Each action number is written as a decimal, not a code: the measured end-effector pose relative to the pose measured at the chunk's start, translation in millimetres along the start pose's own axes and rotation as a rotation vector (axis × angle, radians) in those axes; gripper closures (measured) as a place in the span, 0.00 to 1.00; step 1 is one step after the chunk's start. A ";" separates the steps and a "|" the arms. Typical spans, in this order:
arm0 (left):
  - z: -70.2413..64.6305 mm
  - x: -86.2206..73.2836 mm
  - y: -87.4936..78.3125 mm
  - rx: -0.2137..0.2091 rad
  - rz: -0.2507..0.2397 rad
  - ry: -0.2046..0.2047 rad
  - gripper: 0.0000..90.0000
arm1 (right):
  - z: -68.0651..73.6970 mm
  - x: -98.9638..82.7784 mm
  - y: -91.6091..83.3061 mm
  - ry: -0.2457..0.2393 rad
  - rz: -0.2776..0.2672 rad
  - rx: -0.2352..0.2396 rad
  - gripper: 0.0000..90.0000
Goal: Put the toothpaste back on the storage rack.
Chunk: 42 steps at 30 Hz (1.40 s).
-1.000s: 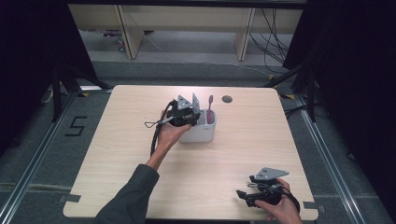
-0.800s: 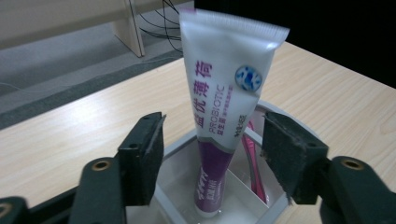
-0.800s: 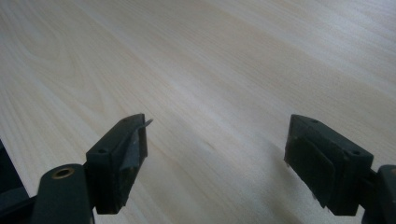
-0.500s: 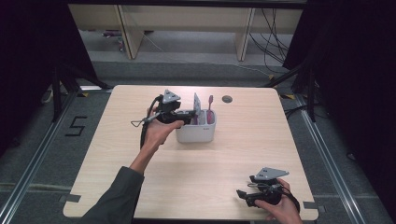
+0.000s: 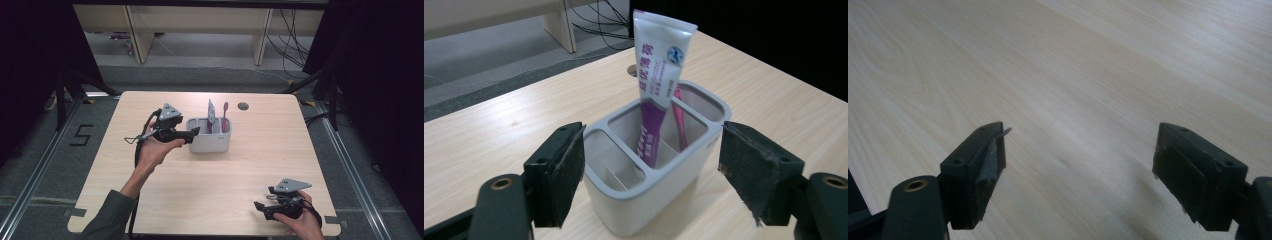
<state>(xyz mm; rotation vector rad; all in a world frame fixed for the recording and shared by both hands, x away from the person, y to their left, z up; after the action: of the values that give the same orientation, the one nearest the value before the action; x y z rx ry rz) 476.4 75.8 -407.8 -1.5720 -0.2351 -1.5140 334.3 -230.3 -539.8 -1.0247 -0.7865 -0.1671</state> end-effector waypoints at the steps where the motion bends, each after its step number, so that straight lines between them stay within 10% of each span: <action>1: -0.8 -2.1 -2.7 -0.003 0.005 0.010 0.29 | 0.0 0.2 -0.2 -0.003 -0.001 0.001 0.24; 42: -3.4 -70.5 -33.9 -0.039 -0.016 -0.036 0.22 | -1.4 3.5 -1.0 0.023 -0.029 -0.008 0.24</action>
<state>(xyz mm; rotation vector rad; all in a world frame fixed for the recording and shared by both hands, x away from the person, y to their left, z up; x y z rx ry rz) 434.9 123.5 -453.9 -1.6333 -0.2403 -1.5115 337.1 -231.2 -537.2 -1.0175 -0.7800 -0.2065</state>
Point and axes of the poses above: each handheld gripper's, and its own axes: y roughly forward along the jaws, x roughly out of its top, z roughly to its left, the point moved 6 cm from there along y, roughly forward along the jaws, and after that the axes turned 14 degrees about y, right-handed, at the moved point
